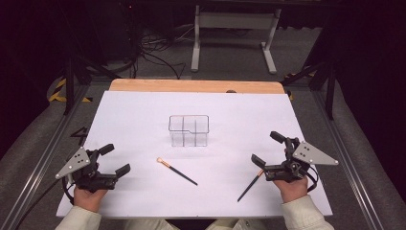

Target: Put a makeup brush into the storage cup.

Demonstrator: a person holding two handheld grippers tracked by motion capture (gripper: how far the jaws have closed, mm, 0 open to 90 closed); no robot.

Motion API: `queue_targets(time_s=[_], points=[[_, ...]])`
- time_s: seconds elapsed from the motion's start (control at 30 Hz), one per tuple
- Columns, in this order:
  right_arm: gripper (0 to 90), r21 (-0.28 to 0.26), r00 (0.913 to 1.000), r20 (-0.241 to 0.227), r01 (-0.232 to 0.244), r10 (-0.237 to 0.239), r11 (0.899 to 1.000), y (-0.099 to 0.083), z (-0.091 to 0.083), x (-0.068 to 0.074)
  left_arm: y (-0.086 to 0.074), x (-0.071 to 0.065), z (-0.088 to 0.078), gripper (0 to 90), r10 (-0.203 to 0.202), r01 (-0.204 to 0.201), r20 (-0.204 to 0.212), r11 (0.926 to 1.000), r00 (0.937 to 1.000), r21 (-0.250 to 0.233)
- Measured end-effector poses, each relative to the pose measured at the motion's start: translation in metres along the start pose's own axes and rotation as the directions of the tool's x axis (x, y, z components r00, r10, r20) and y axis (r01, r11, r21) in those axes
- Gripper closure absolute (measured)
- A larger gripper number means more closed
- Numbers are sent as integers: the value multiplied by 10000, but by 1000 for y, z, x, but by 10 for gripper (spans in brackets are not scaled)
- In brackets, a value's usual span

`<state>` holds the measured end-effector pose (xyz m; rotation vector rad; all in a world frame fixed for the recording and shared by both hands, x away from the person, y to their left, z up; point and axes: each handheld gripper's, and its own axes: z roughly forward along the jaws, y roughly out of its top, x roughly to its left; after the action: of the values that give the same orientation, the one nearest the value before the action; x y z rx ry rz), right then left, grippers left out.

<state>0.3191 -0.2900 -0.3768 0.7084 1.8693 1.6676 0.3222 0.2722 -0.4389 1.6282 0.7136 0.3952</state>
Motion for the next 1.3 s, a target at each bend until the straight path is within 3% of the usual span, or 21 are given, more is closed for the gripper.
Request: queue_targets(time_s=[0.43,0.83,1.3], points=[[0,184,9946,-1039,-43,62,9998,12,42,23,-1,1,1,1,-130,130,46,9999,9999,-12],[0,211,9805,-1963,-42,82,9998,23,78,45,-1,1,3,1,-168,168,122,9999,9998,-10],[0,197,9677,-2516,-128,173,9997,32,106,62,-1,2,3,1,-238,238,137,9997,9996,0]])
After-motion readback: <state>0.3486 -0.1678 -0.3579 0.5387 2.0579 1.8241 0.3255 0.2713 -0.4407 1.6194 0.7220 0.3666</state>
